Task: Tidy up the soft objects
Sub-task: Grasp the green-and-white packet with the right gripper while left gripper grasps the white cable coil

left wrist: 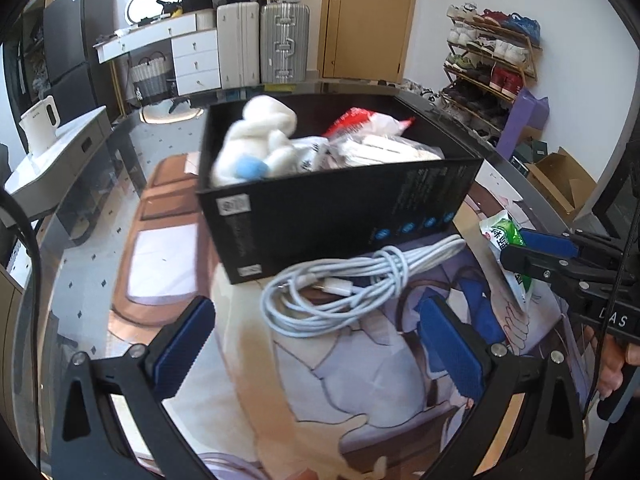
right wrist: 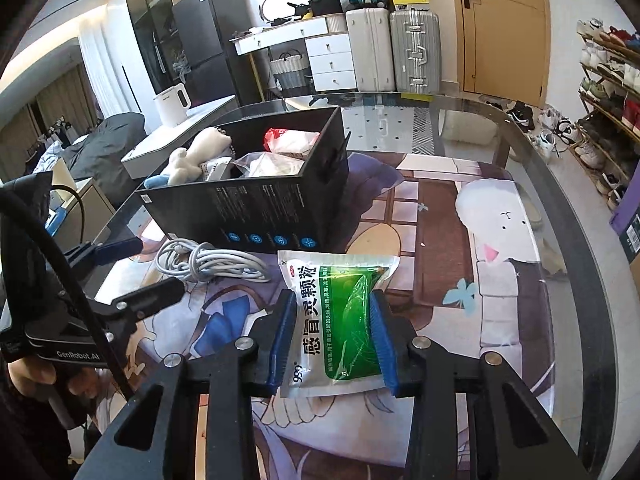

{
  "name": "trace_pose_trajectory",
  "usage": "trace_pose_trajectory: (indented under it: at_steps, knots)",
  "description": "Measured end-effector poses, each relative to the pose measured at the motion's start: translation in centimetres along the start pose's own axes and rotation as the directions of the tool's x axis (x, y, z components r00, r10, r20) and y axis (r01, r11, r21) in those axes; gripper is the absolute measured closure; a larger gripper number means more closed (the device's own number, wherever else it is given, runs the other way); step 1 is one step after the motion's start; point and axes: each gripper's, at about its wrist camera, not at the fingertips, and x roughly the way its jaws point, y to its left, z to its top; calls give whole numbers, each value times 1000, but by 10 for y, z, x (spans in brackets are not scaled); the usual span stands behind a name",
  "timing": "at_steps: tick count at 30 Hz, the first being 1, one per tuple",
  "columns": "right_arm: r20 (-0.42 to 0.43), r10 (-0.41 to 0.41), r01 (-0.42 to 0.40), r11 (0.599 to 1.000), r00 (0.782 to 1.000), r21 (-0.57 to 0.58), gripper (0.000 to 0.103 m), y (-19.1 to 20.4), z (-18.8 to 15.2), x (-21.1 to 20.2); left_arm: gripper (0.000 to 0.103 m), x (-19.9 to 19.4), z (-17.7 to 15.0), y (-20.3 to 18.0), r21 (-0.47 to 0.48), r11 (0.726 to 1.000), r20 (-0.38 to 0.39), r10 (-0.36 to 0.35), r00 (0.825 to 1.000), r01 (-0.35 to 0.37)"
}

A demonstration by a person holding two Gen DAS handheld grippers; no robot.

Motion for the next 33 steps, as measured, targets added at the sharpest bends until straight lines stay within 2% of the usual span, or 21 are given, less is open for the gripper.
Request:
trace_pose_trajectory:
  at_steps: [6,10,16,33]
  knots:
    - [9,26,-26,1000,1000,-3,66,3,0,-3,0,10,6,-9,1,1000,-29,23,999,-23]
    - [10,35,-35,999,999,2,66,3,-1,-3,0,18,8,-7,-32,999,-60,27,998,-29]
    - [8,44,-44,999,999,6,66,3,-2,-3,0,24,8,0,-84,996,-67,13,998,-19]
    - [2,63,-63,998,998,6,66,3,-2,0,2,28,9,-8,-54,997,-84,52,995,-57]
